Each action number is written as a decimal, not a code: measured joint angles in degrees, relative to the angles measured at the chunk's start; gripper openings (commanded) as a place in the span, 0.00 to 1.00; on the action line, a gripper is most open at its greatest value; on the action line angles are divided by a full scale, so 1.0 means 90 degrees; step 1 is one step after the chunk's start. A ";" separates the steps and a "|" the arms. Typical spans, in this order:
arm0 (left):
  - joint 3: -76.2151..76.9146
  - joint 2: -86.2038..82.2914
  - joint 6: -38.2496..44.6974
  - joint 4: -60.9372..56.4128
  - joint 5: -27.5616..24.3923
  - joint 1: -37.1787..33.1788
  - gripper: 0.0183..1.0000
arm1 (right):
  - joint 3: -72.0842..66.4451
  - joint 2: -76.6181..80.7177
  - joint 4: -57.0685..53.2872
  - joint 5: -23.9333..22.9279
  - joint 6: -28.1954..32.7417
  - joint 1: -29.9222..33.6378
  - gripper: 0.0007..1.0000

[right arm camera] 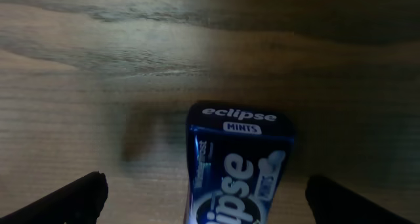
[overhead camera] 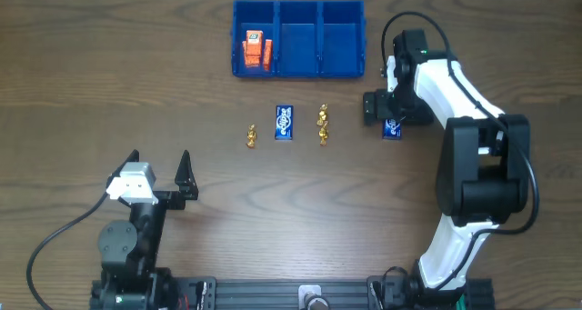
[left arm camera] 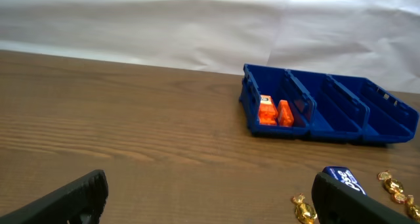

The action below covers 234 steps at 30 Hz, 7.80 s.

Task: Sort Candies Into Trays

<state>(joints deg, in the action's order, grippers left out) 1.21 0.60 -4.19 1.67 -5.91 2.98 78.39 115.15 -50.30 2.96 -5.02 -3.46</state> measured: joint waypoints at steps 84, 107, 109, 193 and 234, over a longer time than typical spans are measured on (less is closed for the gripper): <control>0.0000 0.0000 0.0000 0.0000 -0.0002 0.0000 1.00 | 0.3087 0.0928 0.2346 -0.2543 -0.1880 -0.2934 0.14; 0.0000 0.0000 0.0000 0.0000 -0.0002 0.0000 1.00 | 0.3087 0.1037 0.2419 -0.2795 -0.1933 -0.2926 0.75; 0.0000 0.0000 0.0000 0.0000 -0.0002 0.0000 1.00 | 0.3087 0.1037 0.2424 -0.2817 -0.1911 -0.2926 0.77; 0.0000 0.0000 0.0000 0.0000 0.0000 0.0000 1.00 | 0.3551 0.0294 0.1328 -0.3298 -0.2208 -0.3060 0.07; 0.0000 0.0000 0.0000 0.0000 -0.0002 0.0000 1.00 | 0.3546 0.1523 0.1817 -0.2620 -0.1953 -0.2815 1.00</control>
<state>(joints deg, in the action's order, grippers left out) 1.21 0.60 -4.19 1.67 -5.93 2.98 110.30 128.86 -33.95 -20.62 -22.59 -28.80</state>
